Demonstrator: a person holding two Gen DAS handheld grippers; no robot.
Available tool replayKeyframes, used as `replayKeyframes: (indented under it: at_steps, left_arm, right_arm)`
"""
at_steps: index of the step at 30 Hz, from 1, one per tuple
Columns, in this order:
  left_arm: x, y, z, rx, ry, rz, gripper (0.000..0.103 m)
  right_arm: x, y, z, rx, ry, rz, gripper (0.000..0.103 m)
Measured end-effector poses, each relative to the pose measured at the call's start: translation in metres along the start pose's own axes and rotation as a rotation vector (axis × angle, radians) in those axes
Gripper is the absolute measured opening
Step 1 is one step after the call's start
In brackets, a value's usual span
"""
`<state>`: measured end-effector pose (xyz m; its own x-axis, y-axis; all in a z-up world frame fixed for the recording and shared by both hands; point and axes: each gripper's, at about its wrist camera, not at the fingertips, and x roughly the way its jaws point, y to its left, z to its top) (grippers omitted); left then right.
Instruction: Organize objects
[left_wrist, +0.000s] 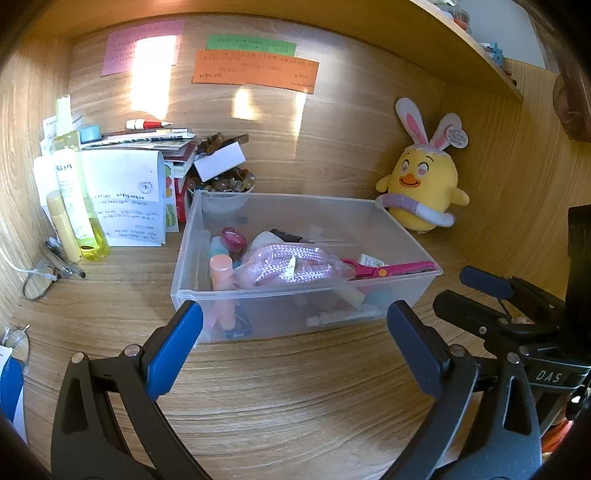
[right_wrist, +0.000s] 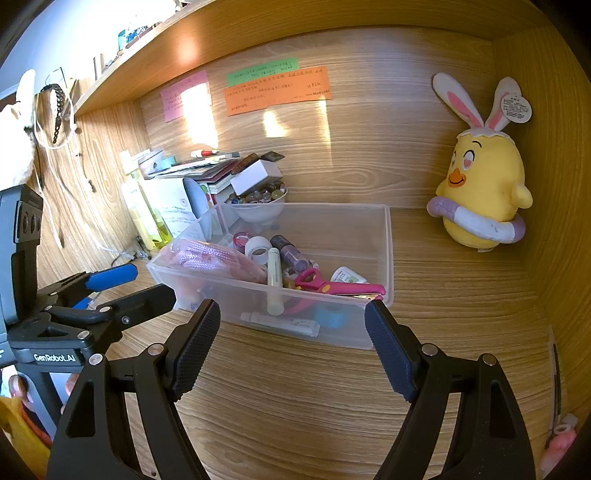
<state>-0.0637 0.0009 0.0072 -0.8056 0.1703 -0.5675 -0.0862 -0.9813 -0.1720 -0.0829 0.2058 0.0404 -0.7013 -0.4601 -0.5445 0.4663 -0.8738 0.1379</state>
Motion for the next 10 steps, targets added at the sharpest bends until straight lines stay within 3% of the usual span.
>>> replayKeyframes:
  at_steps: [10]
  left_arm:
    - [-0.0016,-0.0017,-0.0002,0.014,-0.004,-0.010,0.102]
  right_arm:
    - [-0.0007,-0.0013,-0.0004,0.006,0.000,-0.002,0.078]
